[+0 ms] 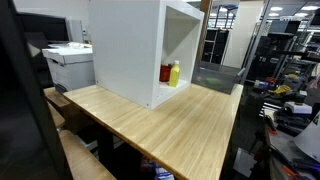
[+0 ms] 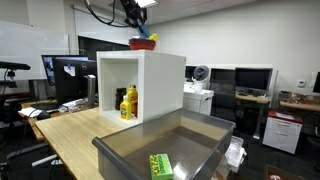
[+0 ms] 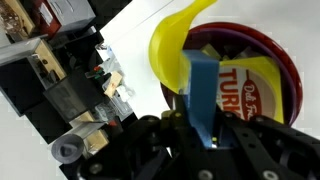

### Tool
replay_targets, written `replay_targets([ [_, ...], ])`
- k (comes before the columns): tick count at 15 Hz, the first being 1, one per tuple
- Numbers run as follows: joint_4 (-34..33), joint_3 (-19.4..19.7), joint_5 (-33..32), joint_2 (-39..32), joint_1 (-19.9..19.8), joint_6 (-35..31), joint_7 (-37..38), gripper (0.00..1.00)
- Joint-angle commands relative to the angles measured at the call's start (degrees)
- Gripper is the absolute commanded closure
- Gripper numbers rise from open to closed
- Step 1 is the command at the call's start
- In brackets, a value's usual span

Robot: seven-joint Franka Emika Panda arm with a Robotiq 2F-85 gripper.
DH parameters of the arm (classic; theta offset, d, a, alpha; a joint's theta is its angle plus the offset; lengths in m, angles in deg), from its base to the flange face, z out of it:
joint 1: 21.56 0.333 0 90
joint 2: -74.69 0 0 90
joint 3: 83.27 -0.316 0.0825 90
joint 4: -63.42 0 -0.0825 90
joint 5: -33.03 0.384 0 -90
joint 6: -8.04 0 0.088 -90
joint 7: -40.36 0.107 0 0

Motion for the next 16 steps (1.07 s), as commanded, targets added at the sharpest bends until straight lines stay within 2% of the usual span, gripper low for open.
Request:
replay_targets([
  [1, -1.9, 0.1, 1.8, -1.8, 0.0, -2.0, -2.0, 0.94],
  [16, -2.1, -0.2, 2.1, -3.6, -0.4, -0.8, -0.9, 0.94],
])
